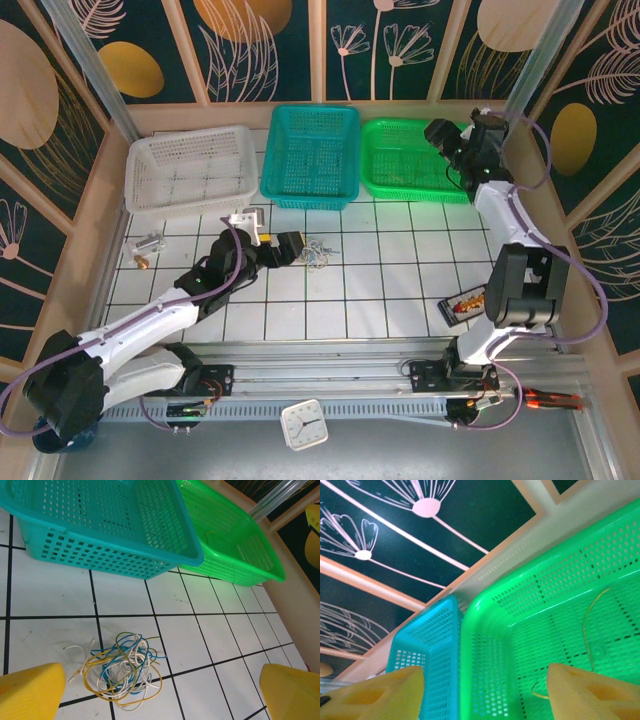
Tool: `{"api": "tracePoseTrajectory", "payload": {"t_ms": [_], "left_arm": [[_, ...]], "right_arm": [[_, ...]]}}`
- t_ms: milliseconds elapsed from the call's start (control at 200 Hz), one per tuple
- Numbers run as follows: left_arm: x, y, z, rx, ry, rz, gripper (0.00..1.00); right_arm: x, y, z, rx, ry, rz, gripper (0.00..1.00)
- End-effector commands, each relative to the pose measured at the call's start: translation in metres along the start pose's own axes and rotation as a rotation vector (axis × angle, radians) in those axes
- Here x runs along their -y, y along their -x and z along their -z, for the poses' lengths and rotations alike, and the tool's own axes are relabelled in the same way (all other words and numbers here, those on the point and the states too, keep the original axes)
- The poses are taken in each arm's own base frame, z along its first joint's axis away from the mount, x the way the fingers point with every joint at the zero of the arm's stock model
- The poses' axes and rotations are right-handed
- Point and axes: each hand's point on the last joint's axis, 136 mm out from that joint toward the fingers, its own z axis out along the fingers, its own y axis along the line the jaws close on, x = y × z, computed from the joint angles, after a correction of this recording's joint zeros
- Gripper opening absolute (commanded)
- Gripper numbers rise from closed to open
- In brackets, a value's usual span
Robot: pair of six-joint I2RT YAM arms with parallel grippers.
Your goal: Untangle the cables
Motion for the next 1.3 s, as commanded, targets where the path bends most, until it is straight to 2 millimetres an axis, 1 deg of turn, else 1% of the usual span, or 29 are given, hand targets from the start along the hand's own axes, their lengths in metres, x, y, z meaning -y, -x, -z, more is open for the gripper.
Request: {"api": "tracePoseTrajectory", "payload": {"t_ms": [0,80,155,290,385,535,676,711,856,981,1116,1156,1196,1296], "left_arm": [[-0.004,0.0,0.001,-0.001,0.028,-0.034,0.99],[-0.004,0.0,-0.001,-0.009,0.04,-0.052,0.99],[-0.007,-0.001,-0.002,-0.011,0.053,-0.059,0.99],[-0.011,0.0,-0.006,-0.01,0.076,-0.066,0.99],[-0.011,0.001,-0.01,-0.014,0.088,-0.071,0.99],[-0.012,-0.002,-0.018,-0.045,0.106,-0.074,0.99],[-0.014,-0.006,-0.021,-0.063,0.115,-0.073,0.99],[-0.015,-0.006,-0.021,-0.062,0.118,-0.072,0.99],[-0.02,-0.01,-0.021,-0.063,0.133,-0.059,0.99],[-0.022,-0.011,-0.02,-0.06,0.137,-0.054,0.99],[-0.02,-0.008,-0.02,-0.048,0.124,-0.063,0.99],[-0.018,-0.007,-0.021,-0.046,0.121,-0.067,0.99],[-0.017,-0.006,-0.022,-0.046,0.119,-0.075,0.99],[-0.014,-0.003,-0.024,-0.045,0.116,-0.091,0.99]], "right_arm": [[-0.035,-0.011,0.018,0.001,0.105,0.023,0.66],[-0.047,-0.03,0.028,-0.02,0.123,0.05,0.66],[-0.053,-0.048,0.038,-0.041,0.132,0.072,0.66],[-0.056,-0.088,0.058,-0.096,0.143,0.096,0.66],[-0.054,-0.114,0.071,-0.134,0.144,0.1,0.66],[-0.045,-0.158,0.092,-0.191,0.125,0.107,0.66],[-0.035,-0.196,0.105,-0.248,0.093,0.115,0.65],[-0.035,-0.204,0.108,-0.266,0.094,0.117,0.65],[-0.027,-0.236,0.114,-0.326,0.074,0.096,0.64],[-0.022,-0.254,0.114,-0.365,0.062,0.068,0.62],[-0.023,-0.273,0.111,-0.407,0.051,0.045,0.6],[-0.02,-0.275,0.109,-0.408,0.039,0.033,0.59],[-0.025,-0.284,0.11,-0.43,0.047,0.034,0.58],[-0.028,-0.295,0.105,-0.452,0.042,0.014,0.57]]}}
